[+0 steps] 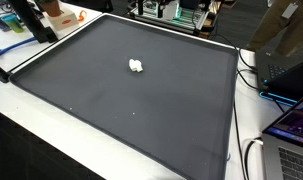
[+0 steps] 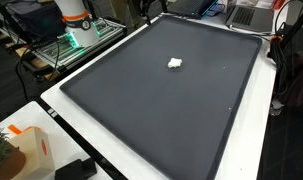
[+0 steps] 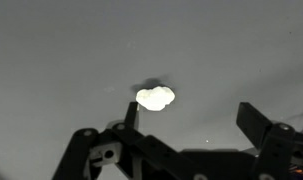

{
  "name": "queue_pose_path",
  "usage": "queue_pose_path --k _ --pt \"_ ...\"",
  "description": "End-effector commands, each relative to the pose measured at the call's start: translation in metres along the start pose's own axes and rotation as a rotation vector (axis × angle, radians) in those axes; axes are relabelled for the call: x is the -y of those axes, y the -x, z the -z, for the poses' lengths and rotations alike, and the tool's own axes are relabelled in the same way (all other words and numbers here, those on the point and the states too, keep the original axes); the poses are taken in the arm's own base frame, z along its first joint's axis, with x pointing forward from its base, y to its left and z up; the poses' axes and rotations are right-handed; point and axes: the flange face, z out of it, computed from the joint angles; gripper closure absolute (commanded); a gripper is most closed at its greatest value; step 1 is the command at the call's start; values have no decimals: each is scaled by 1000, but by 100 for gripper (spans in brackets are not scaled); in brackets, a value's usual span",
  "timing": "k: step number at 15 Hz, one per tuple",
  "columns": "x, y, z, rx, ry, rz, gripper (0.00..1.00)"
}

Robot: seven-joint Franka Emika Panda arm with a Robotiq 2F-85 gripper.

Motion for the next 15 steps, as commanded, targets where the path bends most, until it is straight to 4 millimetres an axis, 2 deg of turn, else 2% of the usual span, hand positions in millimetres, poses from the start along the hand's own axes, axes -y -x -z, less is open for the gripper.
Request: queue_pose_path --k 1,4,8,9,12,14,15 --pt "0 0 1 0 0 -2 0" --pt "4 1 -10 -87 3 -40 0" --pt "9 15 -28 -194 11 -44 0" --pt "15 2 -33 -223 13 -49 0" --pt "8 1 -27 -289 70 -55 0" --pt "4 3 -29 -285 160 -49 0" --pt "4 7 -36 -262 186 -50 0"
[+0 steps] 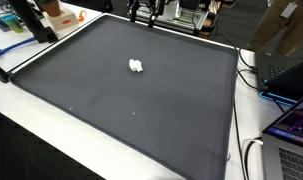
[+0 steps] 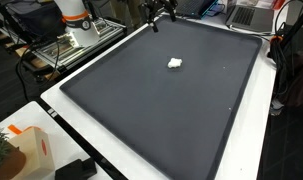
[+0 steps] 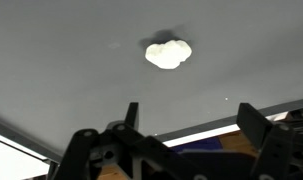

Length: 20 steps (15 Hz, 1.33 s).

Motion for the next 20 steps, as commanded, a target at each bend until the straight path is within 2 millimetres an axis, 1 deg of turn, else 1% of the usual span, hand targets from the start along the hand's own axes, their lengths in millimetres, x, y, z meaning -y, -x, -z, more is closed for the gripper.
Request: queue_pose_path --k 1,2,4,8,10,14,17,18,19,20 --pt "-4 23 -11 59 123 13 0" --pt "-3 7 -6 24 63 6 0" --pt "-2 17 -11 54 93 10 0" --pt "1 22 -13 53 95 -3 0" --pt "8 25 -14 48 76 -29 0" --pt "26 38 -14 31 75 -47 0" --pt "37 51 -15 15 102 -45 0" --pt "37 58 -15 14 125 -51 0" --pt "41 62 -20 39 123 -42 0" --pt "40 54 -17 34 94 -43 0"
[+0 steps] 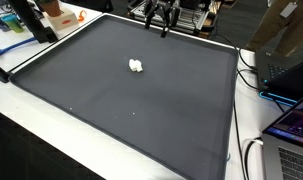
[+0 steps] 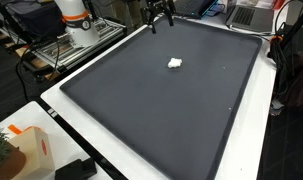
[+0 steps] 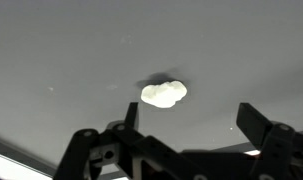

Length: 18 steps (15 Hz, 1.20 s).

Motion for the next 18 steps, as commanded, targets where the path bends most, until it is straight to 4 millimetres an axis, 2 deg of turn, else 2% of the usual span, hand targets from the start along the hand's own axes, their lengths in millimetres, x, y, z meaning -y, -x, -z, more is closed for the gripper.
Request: queue_pose_path --k 1,13,18 --pt "2 3 -1 4 5 2 0" --pt "-1 12 -4 -61 68 -1 0" --pt "12 17 -14 -127 90 -46 0"
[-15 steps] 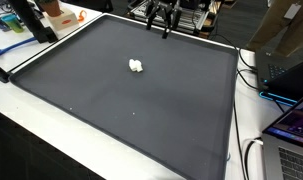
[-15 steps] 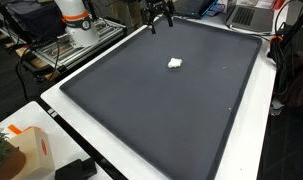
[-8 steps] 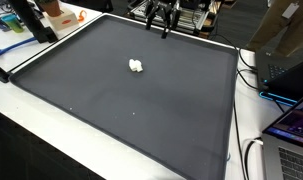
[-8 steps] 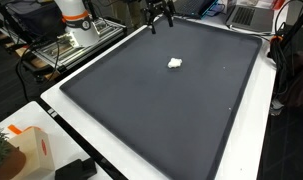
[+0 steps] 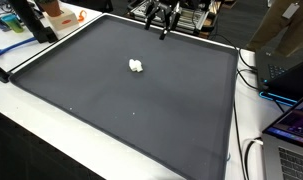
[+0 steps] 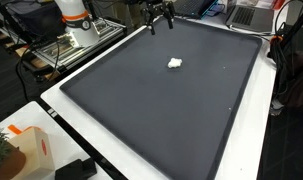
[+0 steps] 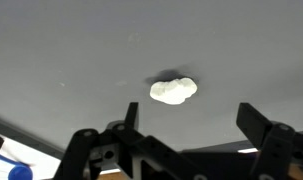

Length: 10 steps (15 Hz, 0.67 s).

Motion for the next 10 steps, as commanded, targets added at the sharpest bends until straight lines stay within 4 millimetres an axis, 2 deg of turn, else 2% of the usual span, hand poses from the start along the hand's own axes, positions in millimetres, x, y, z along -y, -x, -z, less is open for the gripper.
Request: queue_pose_path --k 1,3,4,10 --pt "9 5 -9 -56 18 -49 0" --pt "14 6 -18 8 -4 -90 0" --pt "12 6 -10 -27 12 -52 0" --pt "14 4 -18 -6 -2 -87 0"
